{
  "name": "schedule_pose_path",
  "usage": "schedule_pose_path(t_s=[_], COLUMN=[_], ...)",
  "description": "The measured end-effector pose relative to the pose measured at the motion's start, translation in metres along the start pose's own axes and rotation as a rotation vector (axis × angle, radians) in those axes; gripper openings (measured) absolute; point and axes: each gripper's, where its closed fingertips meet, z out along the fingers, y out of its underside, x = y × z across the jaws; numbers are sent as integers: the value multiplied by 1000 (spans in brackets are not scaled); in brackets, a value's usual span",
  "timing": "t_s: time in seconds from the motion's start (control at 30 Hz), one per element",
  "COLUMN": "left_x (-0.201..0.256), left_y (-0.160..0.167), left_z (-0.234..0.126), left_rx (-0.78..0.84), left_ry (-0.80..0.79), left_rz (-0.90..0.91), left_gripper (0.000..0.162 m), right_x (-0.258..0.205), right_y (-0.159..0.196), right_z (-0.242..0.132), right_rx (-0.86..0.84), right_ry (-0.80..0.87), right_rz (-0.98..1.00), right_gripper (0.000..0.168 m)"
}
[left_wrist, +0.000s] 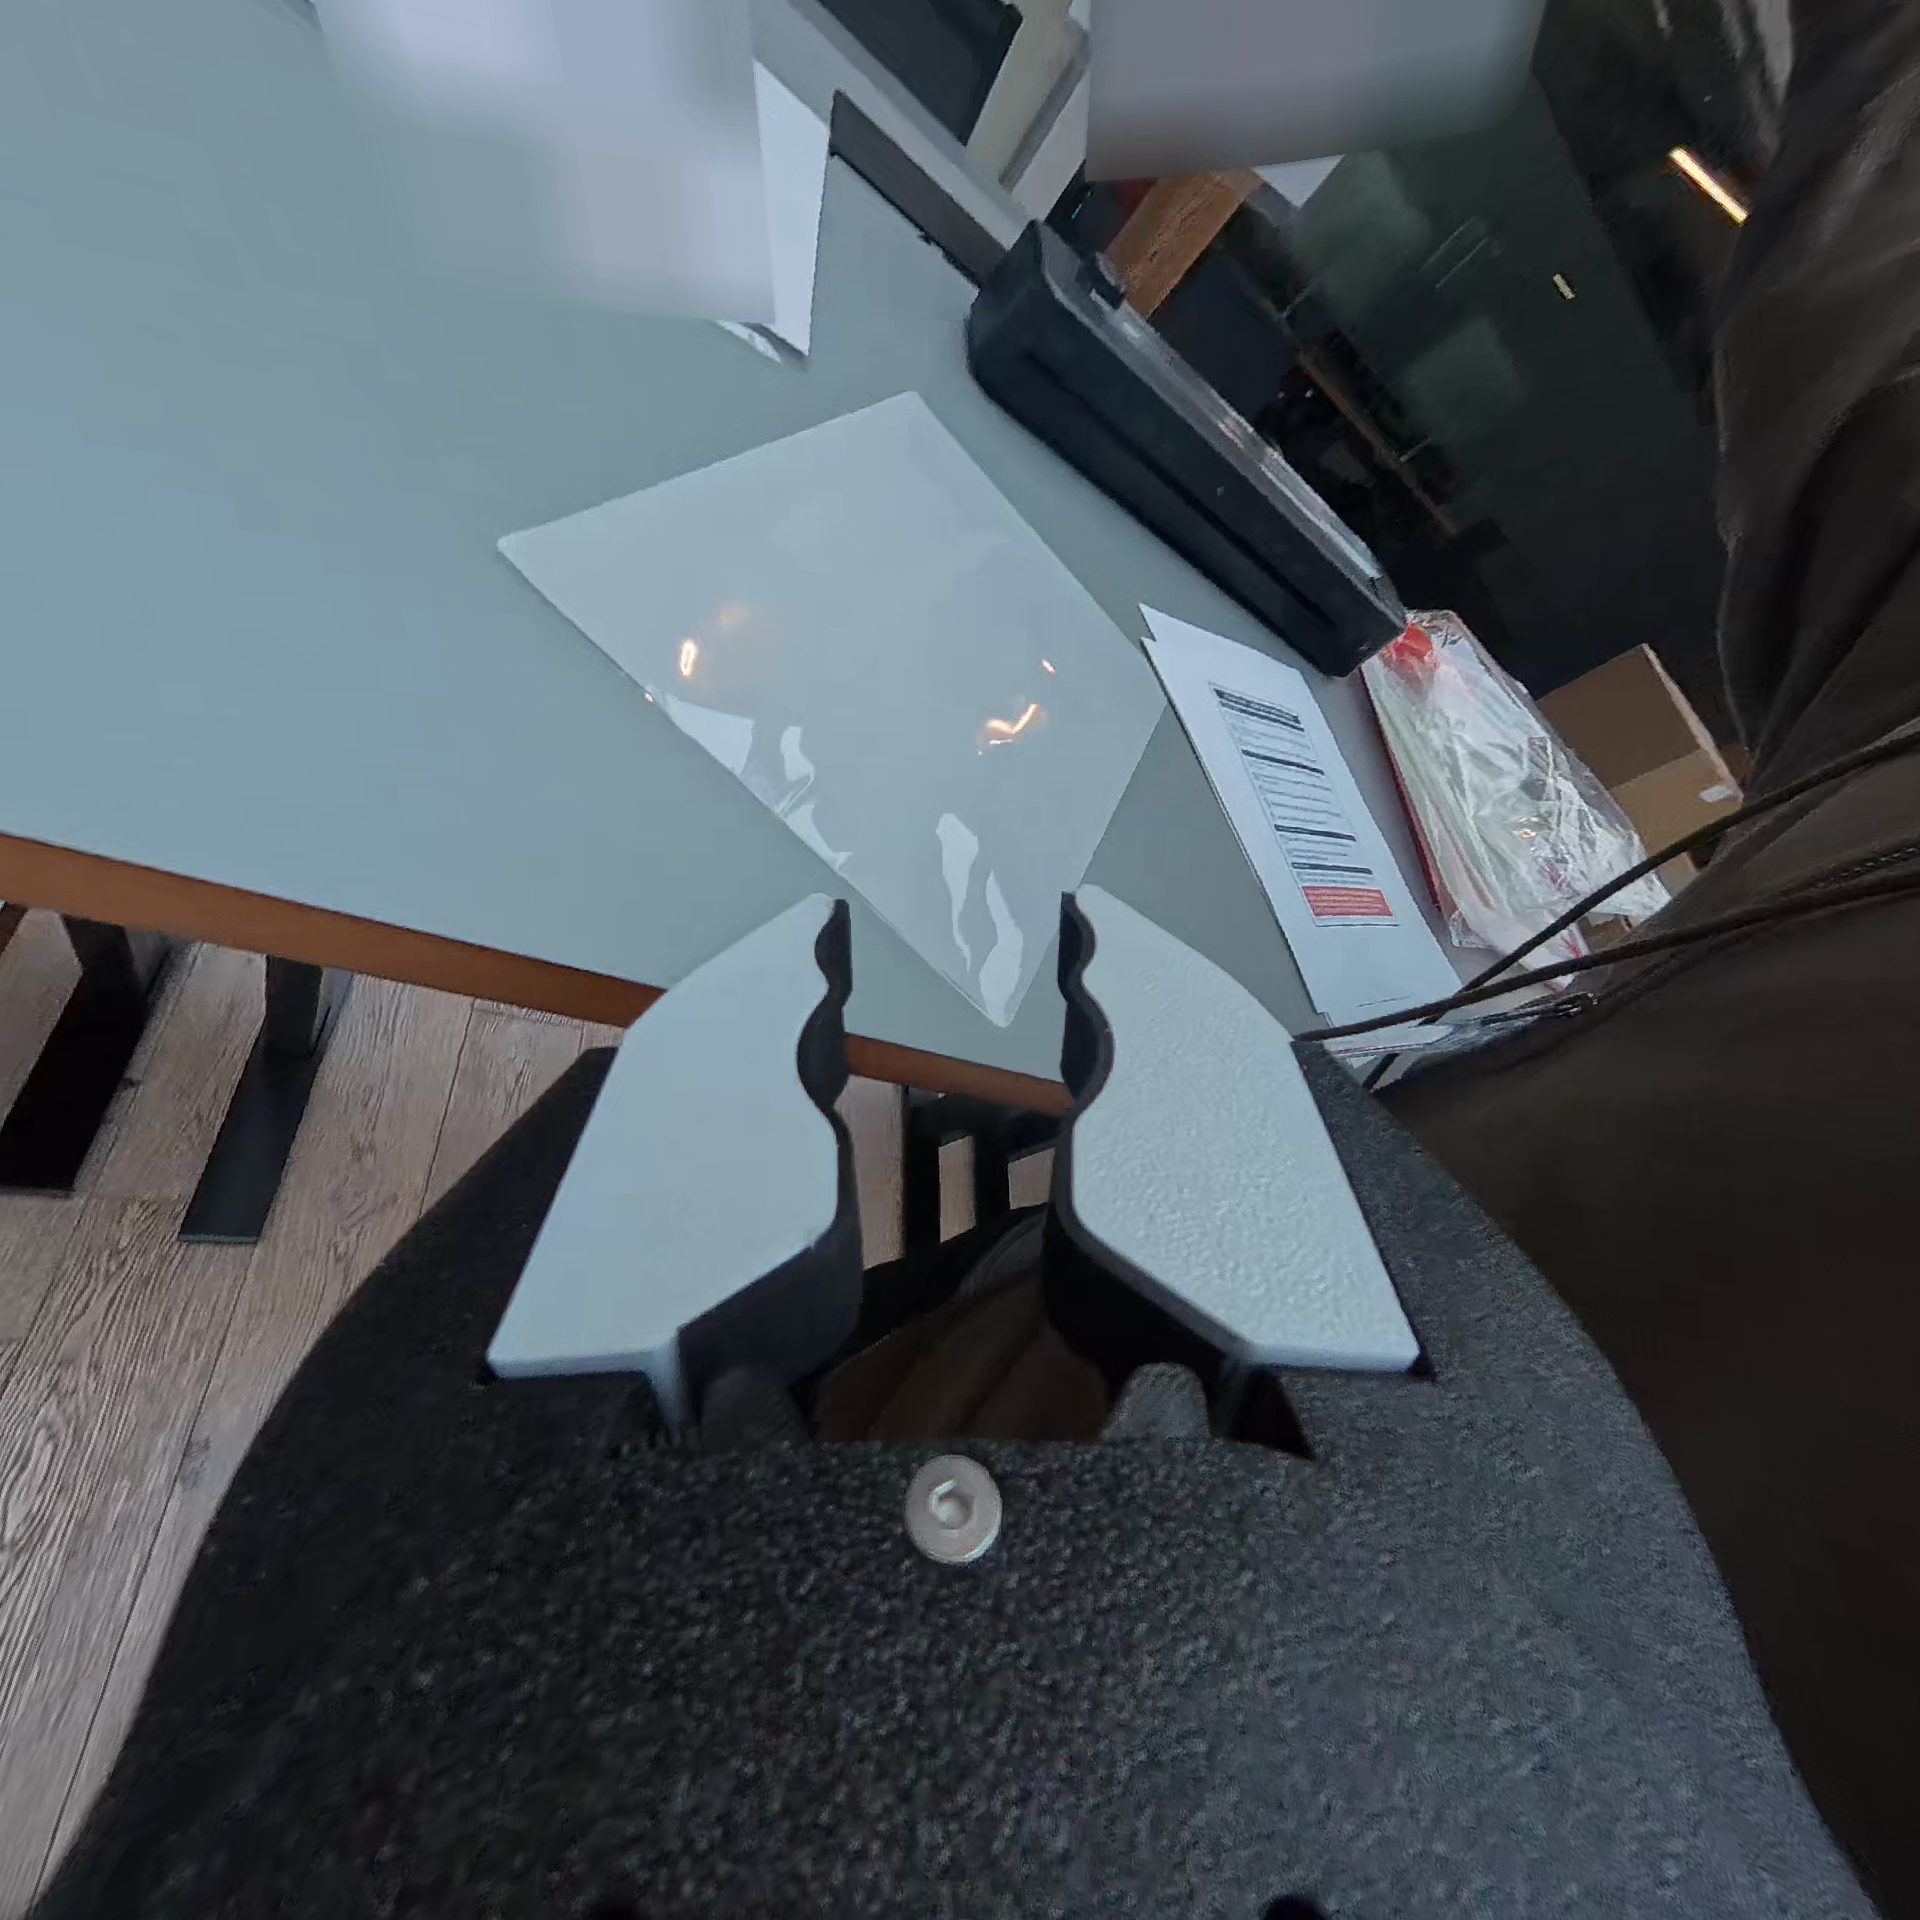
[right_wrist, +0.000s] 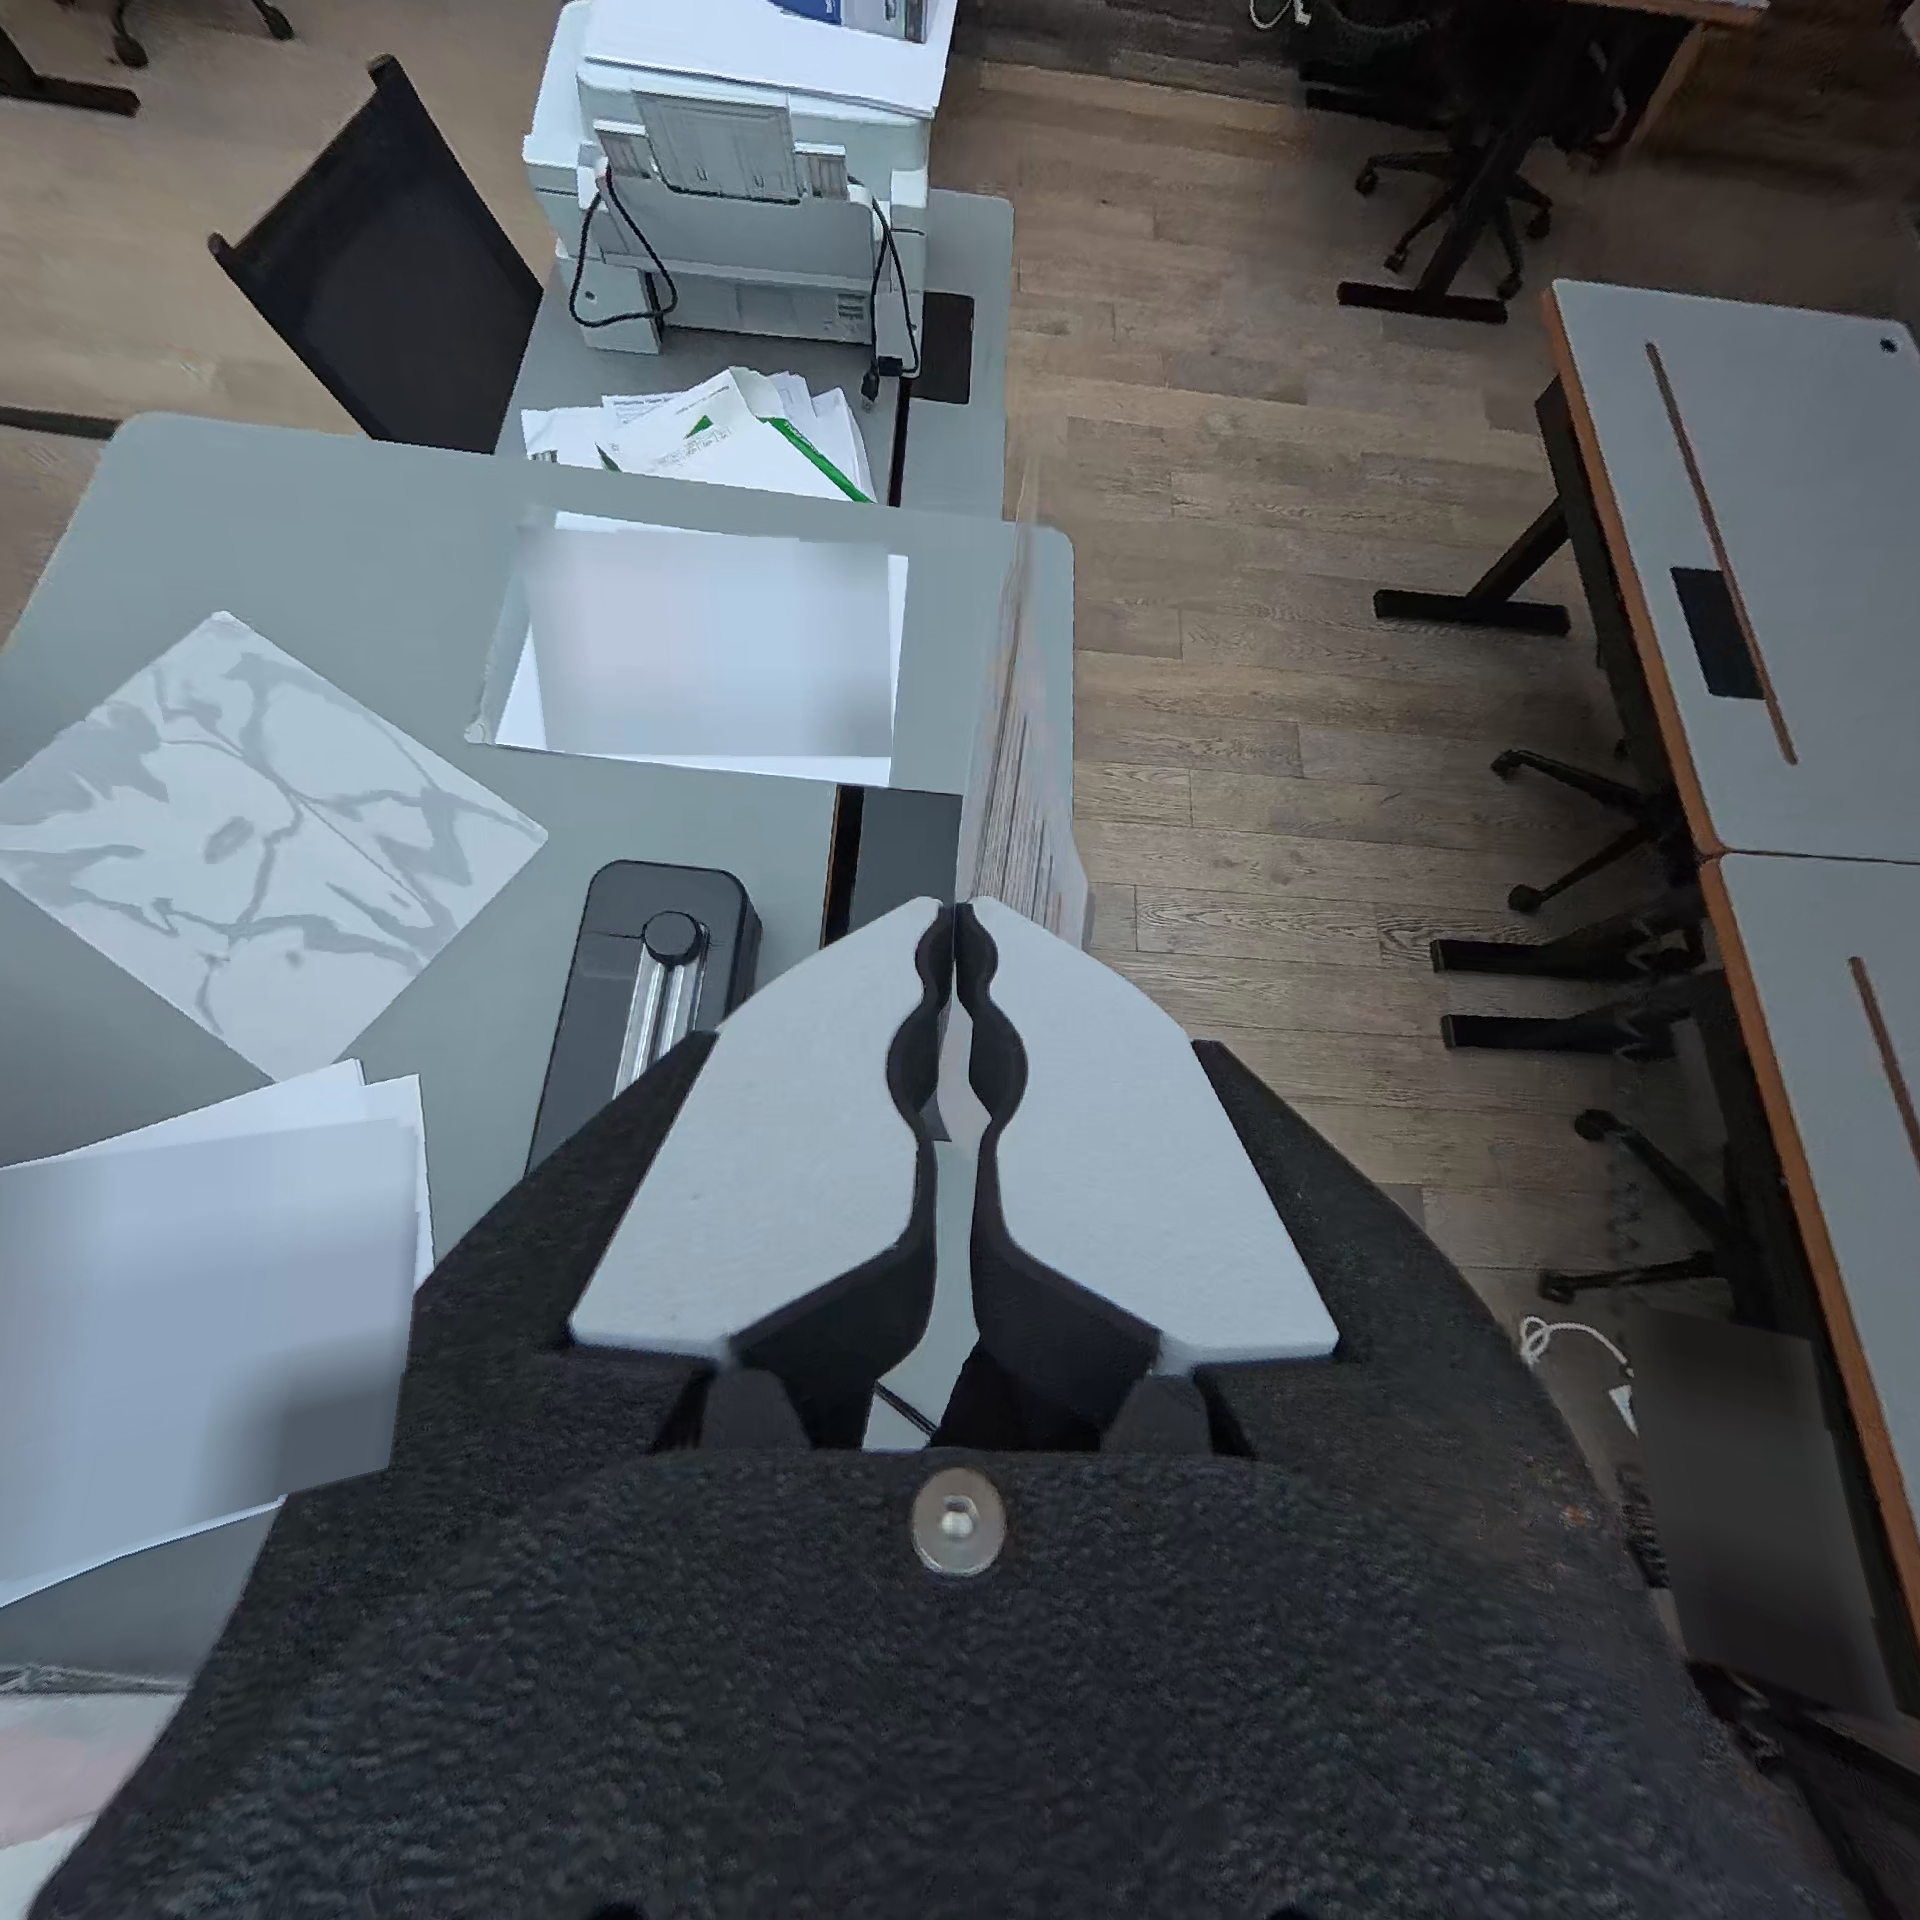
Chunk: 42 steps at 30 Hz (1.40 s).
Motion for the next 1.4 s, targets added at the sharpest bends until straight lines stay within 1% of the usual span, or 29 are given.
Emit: schedule_pose_path(t_s=[0.13,0.27,0.4,0.53,0.63,0.7,0.8,0.87,0.93,0.97,1.03,1.07,1.13,1.23,1.33,1.4], left_x=[-8,-24,-40,-52,-57,-59,-62,-63,-63,-63,-59,-57,-54,-52,-49,-45], left_y=[-15,-21,-25,-13,1,10,18,21,23,24,25,25,27,32,36,39], left_z=[5,0,-17,-40,-57,-68,-84,-93,-99,-102,-106,-106,-103,-90,-71,-56], left_rx=[61,70,127,196,241,264,298,316,324,326,334,337,334,306,275,243], left_ry=[131,203,257,269,268,261,249,243,234,231,238,243,261,282,299,311], left_rz=[36,111,109,63,22,-8,-40,-55,-62,-63,-58,-55,-47,-43,-35,-24], left_gripper=[37,36,35,32,30,30,29,28,28,28,28,27,27,27,27,27], right_x=[-53,-119,-191,-250,-278,-292,-307,-309,-301,-294,-280,-273,-257,-234,-215,-207], right_y=[-78,-158,-236,-301,-340,-360,-381,-386,-381,-372,-345,-326,-281,-197,-105,-49], right_z=[-6,-10,-10,-6,-4,-2,5,16,35,50,88,111,163,250,336,381], right_rx=[-56,-106,-105,-60,10,55,152,211,259,268,283,283,290,277,229,167], right_ry=[68,134,179,209,225,222,161,112,69,52,1,-24,-78,-131,-142,-123], right_rz=[-107,-220,-330,-398,-384,-358,-273,-179,-61,5,141,208,356,566,761,834], right_gripper=[0,0,0,0,0,0,0,0,0,0,0,0,0,0,0,0])
